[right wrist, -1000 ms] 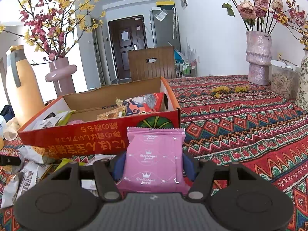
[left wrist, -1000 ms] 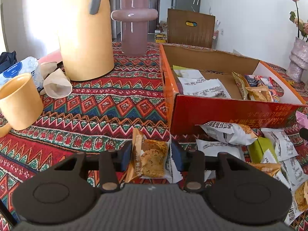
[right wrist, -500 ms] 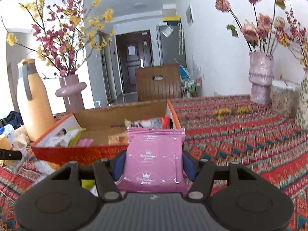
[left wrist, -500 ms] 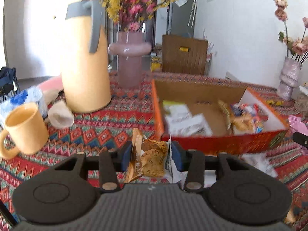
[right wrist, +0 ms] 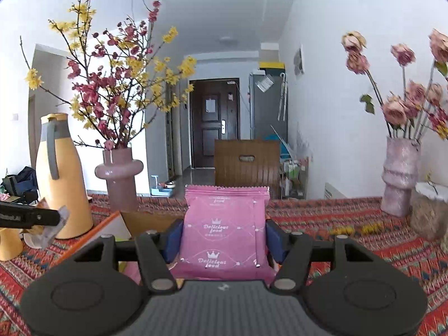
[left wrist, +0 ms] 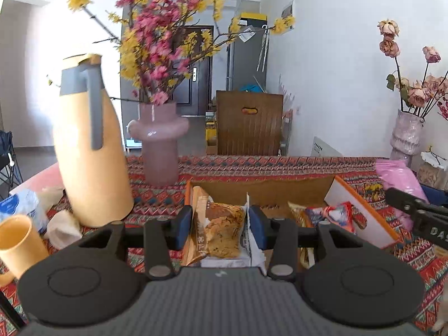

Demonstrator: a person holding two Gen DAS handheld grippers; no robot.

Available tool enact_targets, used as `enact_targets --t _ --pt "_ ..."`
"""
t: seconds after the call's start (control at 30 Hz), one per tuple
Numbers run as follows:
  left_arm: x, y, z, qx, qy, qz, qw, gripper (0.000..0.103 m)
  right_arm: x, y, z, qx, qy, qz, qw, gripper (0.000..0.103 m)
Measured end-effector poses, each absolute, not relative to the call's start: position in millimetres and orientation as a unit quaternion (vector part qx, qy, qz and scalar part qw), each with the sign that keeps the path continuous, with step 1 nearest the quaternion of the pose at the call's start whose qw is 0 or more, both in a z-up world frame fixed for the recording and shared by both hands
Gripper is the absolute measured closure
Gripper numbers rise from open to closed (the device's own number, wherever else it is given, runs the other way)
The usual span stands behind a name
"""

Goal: Organize snacks
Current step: 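Carry the pink packet and cookie packet over the box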

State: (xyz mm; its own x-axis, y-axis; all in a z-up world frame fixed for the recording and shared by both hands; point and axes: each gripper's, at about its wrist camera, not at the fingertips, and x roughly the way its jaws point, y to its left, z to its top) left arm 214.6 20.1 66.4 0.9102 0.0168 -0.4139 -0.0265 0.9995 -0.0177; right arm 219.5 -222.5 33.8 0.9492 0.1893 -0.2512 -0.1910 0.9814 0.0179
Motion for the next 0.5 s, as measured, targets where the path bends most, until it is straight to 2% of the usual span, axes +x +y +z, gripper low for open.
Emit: enact_targets --t 0.2,0.5 --pt "241.9 9.0 63.0 -0.009 0.213 0.019 0.977 0.059 252.6 -207.4 33.7 -0.003 0.132 0.1 0.986 0.043" --pt "273.6 11.4 36.1 -0.027 0.223 0.041 0.974 0.059 283.8 -206.6 3.7 0.019 0.164 0.104 0.981 0.043"
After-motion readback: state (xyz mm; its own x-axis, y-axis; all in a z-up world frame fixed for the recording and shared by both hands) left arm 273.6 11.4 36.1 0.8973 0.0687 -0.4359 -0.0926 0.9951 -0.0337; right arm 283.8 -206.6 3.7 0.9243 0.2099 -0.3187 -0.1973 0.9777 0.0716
